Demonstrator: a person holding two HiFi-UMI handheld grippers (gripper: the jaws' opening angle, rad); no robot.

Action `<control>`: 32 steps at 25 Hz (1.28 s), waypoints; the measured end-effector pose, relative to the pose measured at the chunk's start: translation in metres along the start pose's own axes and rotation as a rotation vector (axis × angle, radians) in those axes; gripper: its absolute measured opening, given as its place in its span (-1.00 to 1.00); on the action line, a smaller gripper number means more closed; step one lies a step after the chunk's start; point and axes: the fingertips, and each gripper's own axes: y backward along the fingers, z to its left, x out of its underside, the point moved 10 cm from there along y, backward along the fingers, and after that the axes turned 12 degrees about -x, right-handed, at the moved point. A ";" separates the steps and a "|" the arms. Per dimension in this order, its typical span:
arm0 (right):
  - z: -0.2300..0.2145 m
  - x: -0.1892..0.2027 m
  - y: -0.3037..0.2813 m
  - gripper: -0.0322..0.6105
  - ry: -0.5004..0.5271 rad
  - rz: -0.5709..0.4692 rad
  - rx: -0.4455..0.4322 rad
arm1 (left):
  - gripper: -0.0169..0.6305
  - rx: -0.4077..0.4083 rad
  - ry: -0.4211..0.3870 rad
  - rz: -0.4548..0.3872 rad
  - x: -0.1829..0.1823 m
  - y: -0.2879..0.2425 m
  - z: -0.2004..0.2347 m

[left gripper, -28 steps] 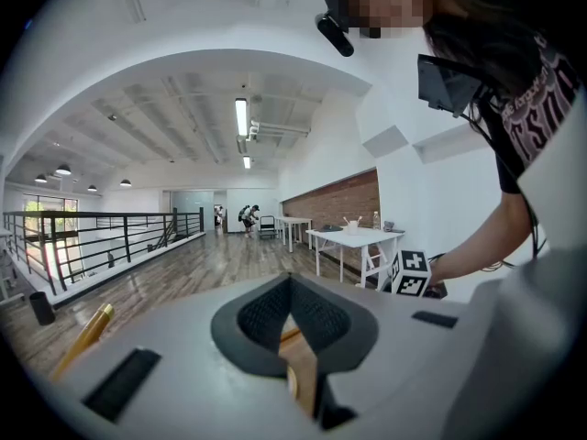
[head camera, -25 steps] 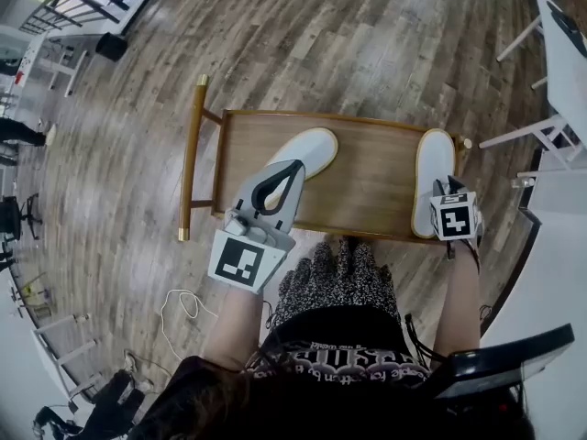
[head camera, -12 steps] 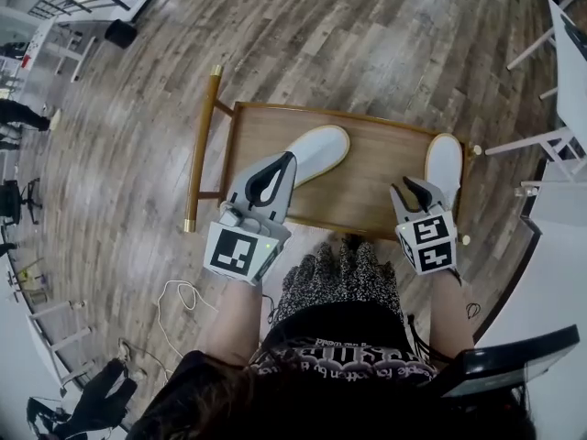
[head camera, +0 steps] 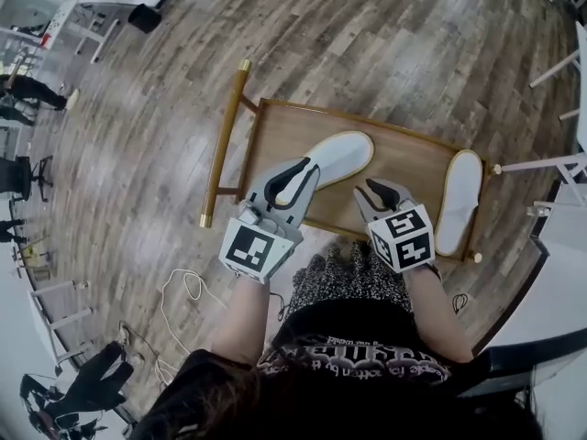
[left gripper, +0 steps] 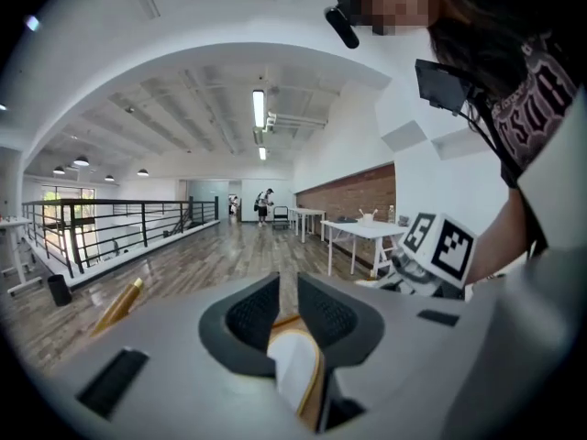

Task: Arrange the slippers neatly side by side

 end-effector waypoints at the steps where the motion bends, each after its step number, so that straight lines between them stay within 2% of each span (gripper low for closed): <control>1: -0.001 0.000 0.001 -0.64 0.005 0.004 0.007 | -0.77 0.019 -0.016 0.023 0.009 -0.005 0.000; 5: -0.009 0.004 0.009 -0.64 -0.008 0.014 0.068 | -0.40 0.082 -0.041 0.160 0.053 -0.027 0.004; 9: -0.008 0.009 0.020 -0.64 -0.087 -0.023 0.124 | -0.22 0.163 -0.067 0.314 0.090 -0.054 0.007; 15: -0.001 0.018 0.033 -0.64 -0.092 -0.053 0.210 | -0.23 0.220 -0.321 0.465 0.128 -0.095 -0.005; 17: 0.002 0.019 0.037 -0.64 -0.090 -0.062 0.226 | -0.29 0.233 -0.348 0.508 0.135 -0.105 -0.007; 20: 0.005 0.021 0.040 -0.64 -0.087 -0.055 0.239 | -0.50 0.229 -0.339 0.551 0.139 -0.112 -0.008; 22: 0.004 0.023 0.044 -0.64 -0.096 -0.059 0.245 | -0.85 0.234 -0.361 0.557 0.141 -0.114 -0.010; 24: 0.002 0.025 0.049 -0.64 -0.108 -0.079 0.258 | -0.88 0.245 -0.383 0.558 0.143 -0.116 -0.013; 27: -0.001 0.028 0.056 -0.64 -0.121 -0.106 0.279 | -0.91 0.232 -0.329 0.562 0.141 -0.118 -0.011; 30: -0.001 0.033 0.061 -0.64 -0.139 -0.121 0.289 | -0.91 0.187 -0.192 0.560 0.131 -0.116 -0.012; 32: -0.002 0.036 0.065 -0.65 -0.147 -0.129 0.304 | -0.91 0.185 -0.080 0.557 0.124 -0.116 -0.018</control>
